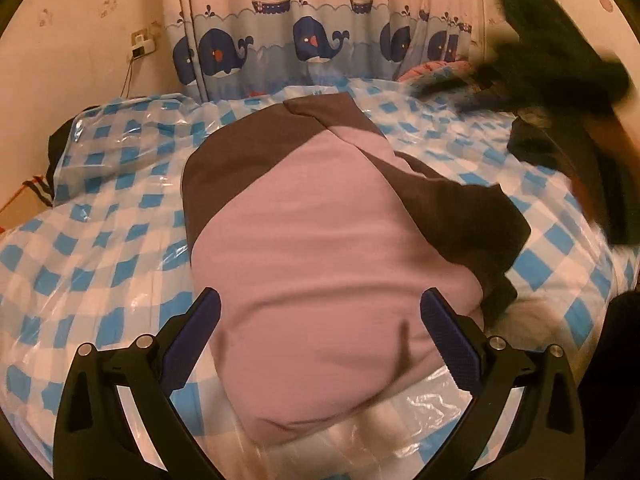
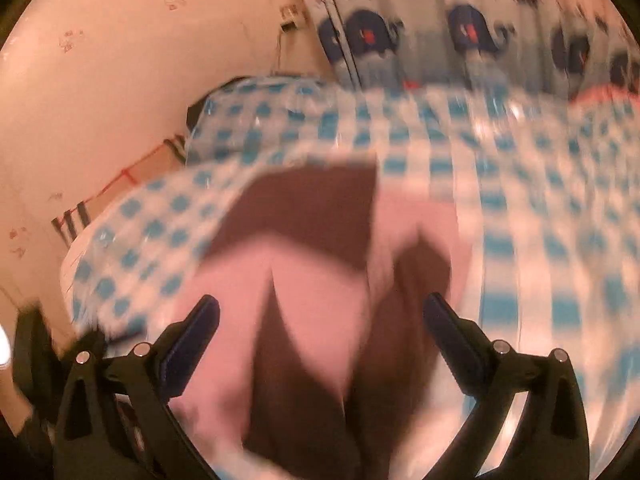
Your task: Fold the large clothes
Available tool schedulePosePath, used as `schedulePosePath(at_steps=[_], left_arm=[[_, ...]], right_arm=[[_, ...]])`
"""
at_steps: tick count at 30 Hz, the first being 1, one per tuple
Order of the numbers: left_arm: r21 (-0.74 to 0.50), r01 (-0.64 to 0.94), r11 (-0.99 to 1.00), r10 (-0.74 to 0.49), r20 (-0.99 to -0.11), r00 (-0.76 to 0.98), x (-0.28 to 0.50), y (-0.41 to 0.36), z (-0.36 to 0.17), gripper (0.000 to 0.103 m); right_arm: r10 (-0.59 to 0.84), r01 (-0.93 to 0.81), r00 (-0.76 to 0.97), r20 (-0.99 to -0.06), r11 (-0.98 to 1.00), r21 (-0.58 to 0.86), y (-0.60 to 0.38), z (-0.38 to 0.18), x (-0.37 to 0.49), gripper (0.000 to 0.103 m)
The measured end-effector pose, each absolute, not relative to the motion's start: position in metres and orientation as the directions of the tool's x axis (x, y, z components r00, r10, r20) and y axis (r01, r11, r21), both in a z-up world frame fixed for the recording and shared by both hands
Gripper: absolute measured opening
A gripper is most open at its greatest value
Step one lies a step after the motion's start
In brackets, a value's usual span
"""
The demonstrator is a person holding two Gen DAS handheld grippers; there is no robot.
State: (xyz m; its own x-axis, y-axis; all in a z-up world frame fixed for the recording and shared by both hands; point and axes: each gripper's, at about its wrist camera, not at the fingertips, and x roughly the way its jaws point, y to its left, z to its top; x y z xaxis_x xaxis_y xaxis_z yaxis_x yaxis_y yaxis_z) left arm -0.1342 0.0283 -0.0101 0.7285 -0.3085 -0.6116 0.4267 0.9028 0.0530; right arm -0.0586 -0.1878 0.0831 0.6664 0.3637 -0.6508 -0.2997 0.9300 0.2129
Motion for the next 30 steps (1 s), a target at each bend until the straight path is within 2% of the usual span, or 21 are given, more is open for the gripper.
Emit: schedulePosePath(at_steps=[2, 5, 7, 8, 9, 12, 15, 18, 23, 25, 27, 30], left_arm=[[0.031, 0.419, 0.908, -0.315, -0.608, 0.729, -0.131, 0.028, -0.009, 0.097], [0.017, 0.392, 0.92, -0.311, -0.577, 0.755, -0.127, 0.031, -0.005, 0.097], [-0.009, 0.374, 0.928, -0.315, -0.555, 0.77, -0.119, 0.04, -0.001, 0.097], [-0.04, 0.369, 0.929, -0.326, -0.56, 0.761, -0.111, 0.045, -0.002, 0.097], [-0.082, 0.373, 0.924, -0.349, -0.581, 0.735, -0.099, 0.05, -0.007, 0.097], [-0.208, 0.411, 0.888, -0.442, -0.634, 0.634, -0.078, 0.053, -0.029, 0.097], [-0.107, 0.467, 0.878, -0.421, -0.638, 0.645, -0.084, 0.033, -0.043, 0.097], [-0.055, 0.448, 0.892, -0.374, -0.647, 0.664, -0.082, 0.024, -0.05, 0.097], [-0.109, 0.406, 0.908, -0.359, -0.702, 0.615, -0.06, 0.034, -0.055, 0.097], [-0.115, 0.399, 0.91, -0.349, -0.731, 0.586, -0.061, 0.037, -0.049, 0.097], [-0.105, 0.39, 0.915, -0.333, -0.743, 0.58, -0.066, 0.042, -0.04, 0.097], [-0.056, 0.395, 0.917, -0.319, -0.697, 0.642, -0.086, 0.053, -0.021, 0.097]], right_arm=[[0.356, -0.326, 0.66, -0.662, 0.929, 0.175, -0.165, 0.092, -0.017, 0.098], [0.337, -0.329, 0.603, -0.723, 0.931, 0.159, -0.139, 0.069, 0.056, 0.098], [0.281, -0.3, 0.534, -0.798, 0.945, 0.132, -0.133, 0.027, 0.09, 0.098], [0.265, -0.294, 0.441, -0.858, 0.945, 0.141, -0.133, -0.007, 0.103, 0.098], [0.286, -0.285, 0.392, -0.874, 0.941, 0.181, -0.147, -0.029, 0.105, 0.098], [0.301, -0.261, 0.412, -0.86, 0.943, 0.205, -0.182, -0.048, 0.076, 0.098], [0.279, -0.221, 0.492, -0.825, 0.956, 0.192, -0.209, -0.055, 0.033, 0.098], [0.305, -0.197, 0.512, -0.803, 0.952, 0.236, -0.217, -0.067, 0.037, 0.098], [0.282, -0.232, 0.509, -0.813, 0.955, 0.186, -0.199, -0.058, 0.063, 0.098], [0.278, -0.221, 0.518, -0.809, 0.957, 0.187, -0.201, -0.041, 0.057, 0.097], [0.276, -0.231, 0.581, -0.766, 0.958, 0.169, -0.204, -0.013, 0.031, 0.097], [0.285, -0.268, 0.652, -0.703, 0.953, 0.138, -0.206, 0.023, -0.023, 0.097]])
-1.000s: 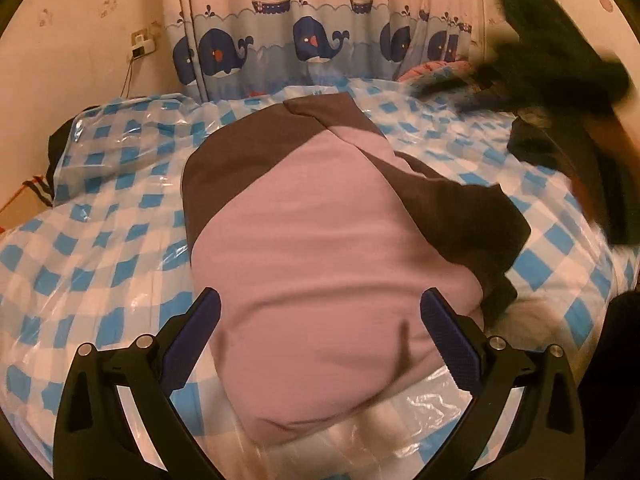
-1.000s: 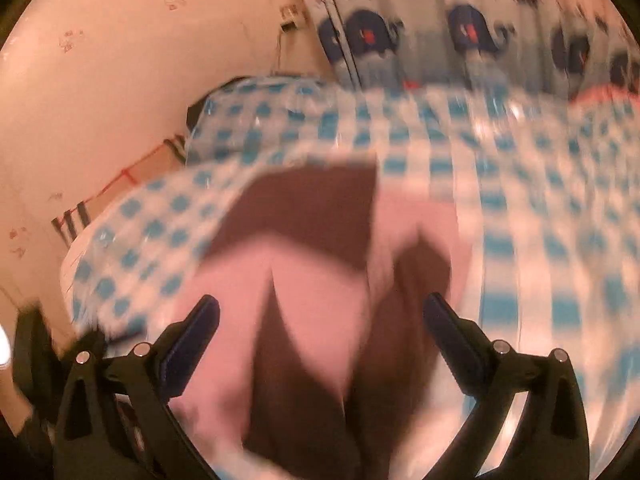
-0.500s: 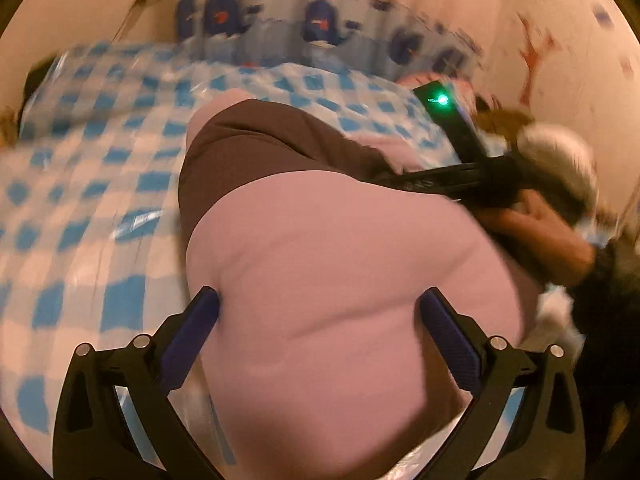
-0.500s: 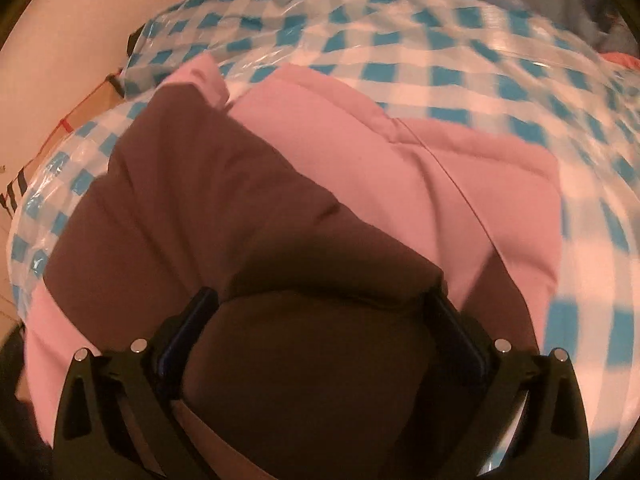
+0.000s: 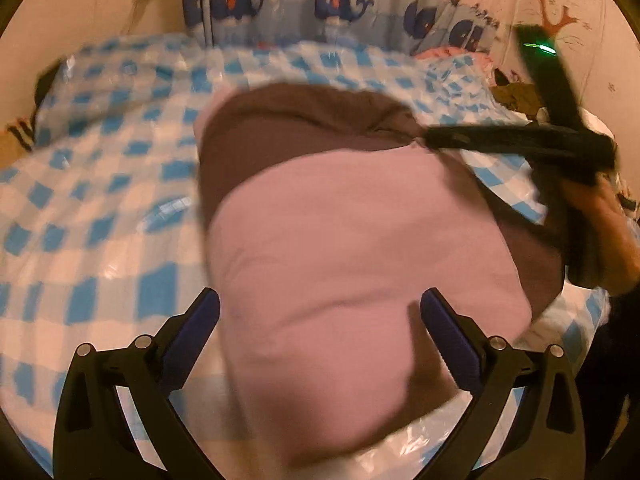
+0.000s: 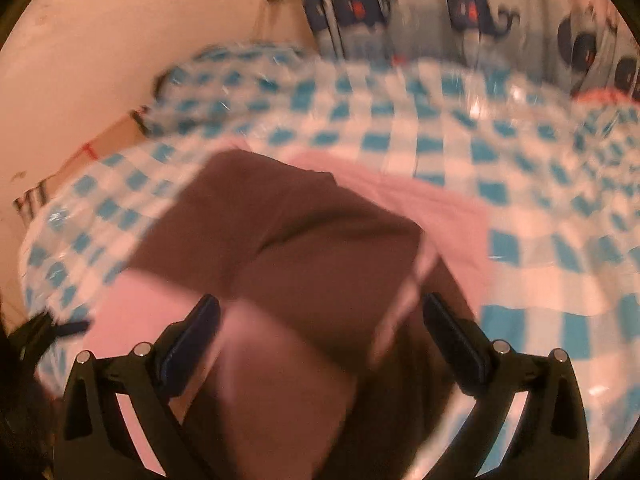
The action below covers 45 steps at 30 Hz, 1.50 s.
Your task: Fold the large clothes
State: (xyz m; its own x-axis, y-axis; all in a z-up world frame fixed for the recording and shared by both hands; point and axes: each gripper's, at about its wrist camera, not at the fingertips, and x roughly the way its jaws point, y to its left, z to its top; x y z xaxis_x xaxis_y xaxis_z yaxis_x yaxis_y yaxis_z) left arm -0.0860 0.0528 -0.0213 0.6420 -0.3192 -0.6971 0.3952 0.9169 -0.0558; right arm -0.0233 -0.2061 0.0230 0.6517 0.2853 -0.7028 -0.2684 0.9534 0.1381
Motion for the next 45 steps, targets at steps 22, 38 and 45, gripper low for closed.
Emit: schedulePosePath(at_steps=[22, 38, 45], left_arm=[[-0.744, 0.133, 0.655, -0.737, -0.589, 0.333, 0.031, 0.12, -0.104, 0.093], [-0.399, 0.057, 0.915, -0.367, -0.764, 0.53, -0.047, 0.227, -0.021, 0.073], [-0.385, 0.01, 0.923, -0.307, -0.719, 0.624, -0.069, 0.264, -0.022, 0.079]], right_arm=[[0.781, 0.126, 0.31, -0.542, 0.531, 0.838, -0.298, -0.111, 0.005, 0.098], [0.885, -0.188, 0.17, -0.434, 0.461, 0.867, -0.132, -0.082, 0.03, 0.098], [0.793, -0.162, 0.281, -0.541, 0.595, 0.787, -0.166, -0.074, 0.014, 0.098]])
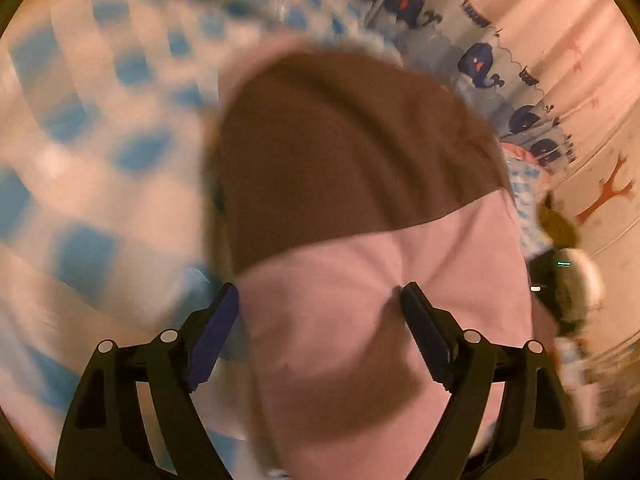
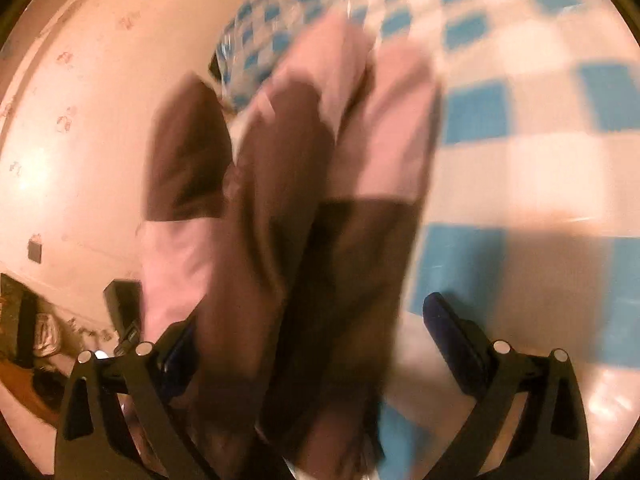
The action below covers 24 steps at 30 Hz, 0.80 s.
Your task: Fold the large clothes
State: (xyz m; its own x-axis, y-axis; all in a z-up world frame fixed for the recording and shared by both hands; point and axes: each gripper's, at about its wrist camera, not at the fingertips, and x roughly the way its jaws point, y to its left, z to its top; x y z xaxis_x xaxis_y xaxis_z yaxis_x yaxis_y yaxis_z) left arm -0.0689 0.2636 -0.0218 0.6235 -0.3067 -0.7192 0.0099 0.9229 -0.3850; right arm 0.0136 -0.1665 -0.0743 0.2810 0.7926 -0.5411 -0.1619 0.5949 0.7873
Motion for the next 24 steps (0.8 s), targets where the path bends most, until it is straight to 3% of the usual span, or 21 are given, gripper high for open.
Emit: schedulePosePath(at_steps=[2, 4, 7, 9, 12, 14, 16, 20, 24], left_arm=[[-0.321, 0.038, 0.946, -0.255, -0.669, 0.698, -0.077, 0.254, 0.004, 0.079], [-0.345, 0.095, 0.934, -0.3, -0.611, 0.732, -0.078, 0.241, 0.021, 0.08], [-0.348, 0.158, 0.924, -0.356, -0.635, 0.685, -0.063, 0.207, 0.015, 0.08], [-0.323, 0.158, 0.933, -0.343, -0.664, 0.665, -0.058, 0.181, -0.002, 0.083], [-0.224, 0.17, 0.96, -0.278, -0.672, 0.686, -0.064, 0.162, -0.016, 0.089], [-0.182, 0.2, 0.963, -0.27, -0.684, 0.678, -0.065, 0.149, -0.021, 0.089], [-0.066, 0.193, 0.979, -0.183, -0.701, 0.689, -0.072, 0.132, -0.014, 0.09], [-0.051, 0.138, 0.989, -0.135, -0.684, 0.717, -0.111, 0.137, 0.007, 0.09], [-0.044, 0.06, 0.997, -0.074, -0.675, 0.734, -0.146, 0.144, 0.018, 0.09]], right_arm=[[0.752, -0.239, 0.396, -0.527, 0.639, 0.731, -0.179, -0.029, 0.006, 0.098], [0.767, -0.354, 0.446, -0.462, 0.625, 0.696, -0.167, 0.025, 0.004, 0.098], [0.831, -0.504, 0.368, -0.417, 0.555, 0.662, -0.107, 0.071, 0.013, 0.098], [0.825, -0.499, 0.308, -0.475, 0.565, 0.657, -0.061, 0.055, 0.01, 0.098], [0.654, -0.368, 0.337, -0.678, 0.754, 0.544, -0.034, -0.028, 0.017, 0.098], [0.728, -0.309, 0.336, -0.598, 0.685, 0.66, -0.052, -0.069, 0.016, 0.096], [0.696, -0.288, 0.357, -0.623, 0.716, 0.635, -0.063, -0.053, 0.008, 0.096], [0.503, -0.385, 0.55, -0.667, 0.861, 0.332, -0.052, 0.024, -0.031, 0.096], [0.28, -0.294, 0.696, -0.662, 0.951, 0.093, -0.053, 0.047, -0.101, 0.096]])
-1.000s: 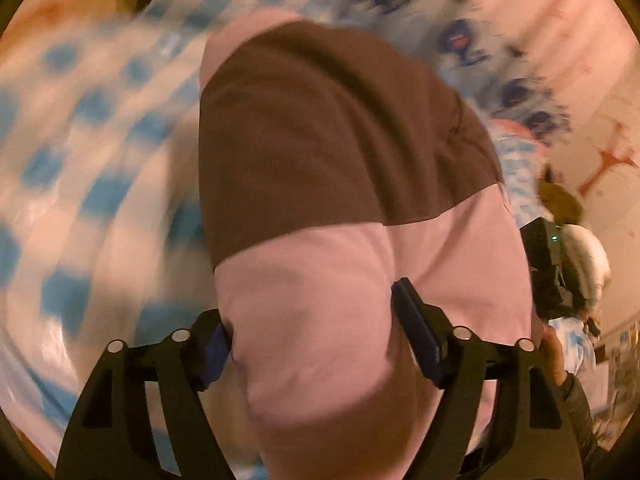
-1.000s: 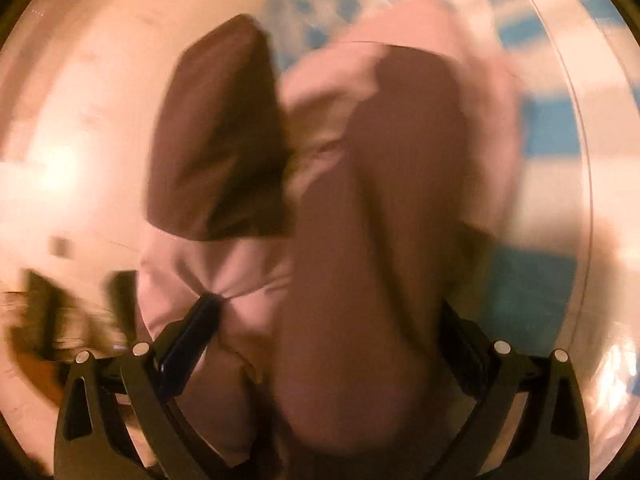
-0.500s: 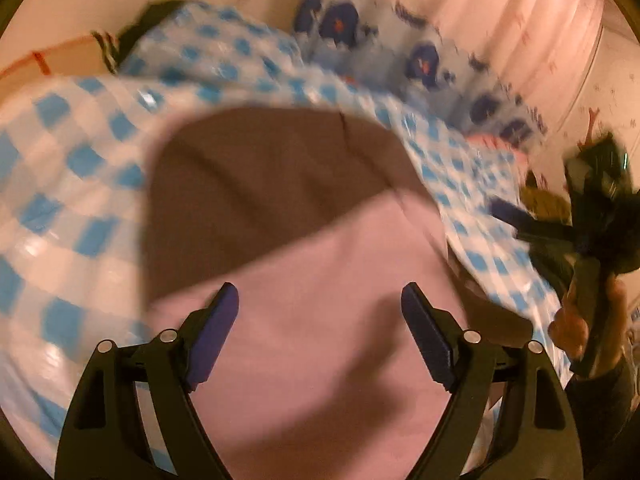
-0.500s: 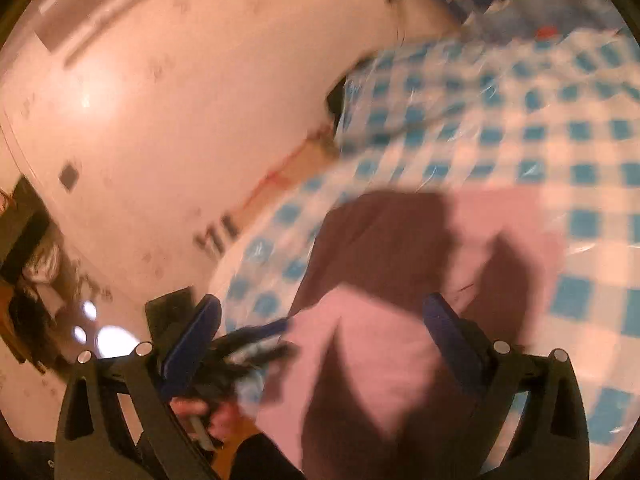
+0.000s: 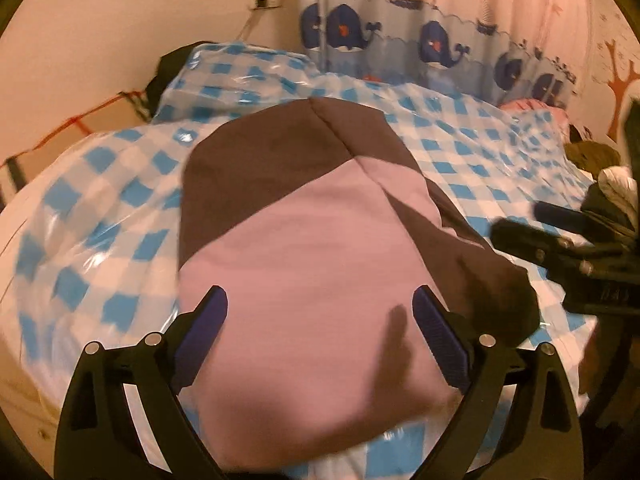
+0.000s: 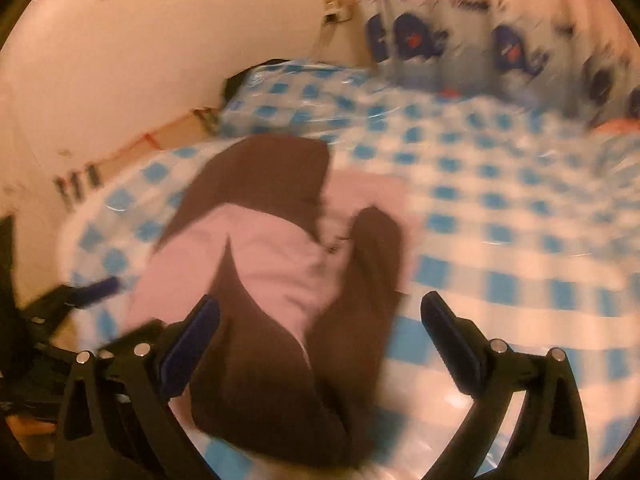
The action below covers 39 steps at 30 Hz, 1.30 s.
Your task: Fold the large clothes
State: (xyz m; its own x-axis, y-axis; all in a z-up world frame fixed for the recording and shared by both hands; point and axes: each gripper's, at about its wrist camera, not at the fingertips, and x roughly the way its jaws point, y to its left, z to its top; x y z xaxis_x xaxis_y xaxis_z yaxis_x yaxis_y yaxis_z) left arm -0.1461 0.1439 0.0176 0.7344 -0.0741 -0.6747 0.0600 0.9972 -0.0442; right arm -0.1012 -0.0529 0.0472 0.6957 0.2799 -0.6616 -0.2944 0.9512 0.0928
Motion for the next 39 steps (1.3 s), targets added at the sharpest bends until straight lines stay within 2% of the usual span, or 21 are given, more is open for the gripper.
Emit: schedulePosePath(at_steps=[1, 4, 7, 18, 25, 39], left_arm=[[-0.05, 0.052, 0.997, -0.072, -0.679, 0.73, -0.15, 0.146, 0.018, 0.09], [-0.056, 0.022, 0.998, -0.054, -0.689, 0.723, -0.17, 0.149, 0.02, 0.09], [-0.049, 0.01, 0.999, -0.041, -0.682, 0.73, -0.188, 0.15, 0.024, 0.09], [-0.023, -0.074, 0.997, 0.044, -0.628, 0.777, -0.227, 0.165, 0.054, 0.091], [-0.078, -0.066, 0.995, -0.004, -0.673, 0.739, -0.232, 0.169, 0.045, 0.091], [-0.066, -0.064, 0.996, 0.002, -0.683, 0.73, -0.237, 0.165, 0.04, 0.092]], right_arm=[[0.23, -0.282, 0.687, -0.69, 0.959, 0.039, -0.052, 0.045, -0.113, 0.096], [0.285, -0.325, 0.655, -0.7, 0.942, 0.08, -0.055, 0.036, -0.131, 0.096], [0.268, -0.319, 0.655, -0.706, 0.946, 0.062, -0.05, 0.035, -0.144, 0.096], [0.184, -0.255, 0.73, -0.658, 0.967, -0.013, -0.034, 0.071, -0.194, 0.096], [0.147, -0.235, 0.682, -0.716, 0.972, -0.024, -0.033, 0.069, -0.194, 0.096], [0.114, -0.24, 0.706, -0.699, 0.967, -0.085, -0.026, 0.077, -0.212, 0.096]])
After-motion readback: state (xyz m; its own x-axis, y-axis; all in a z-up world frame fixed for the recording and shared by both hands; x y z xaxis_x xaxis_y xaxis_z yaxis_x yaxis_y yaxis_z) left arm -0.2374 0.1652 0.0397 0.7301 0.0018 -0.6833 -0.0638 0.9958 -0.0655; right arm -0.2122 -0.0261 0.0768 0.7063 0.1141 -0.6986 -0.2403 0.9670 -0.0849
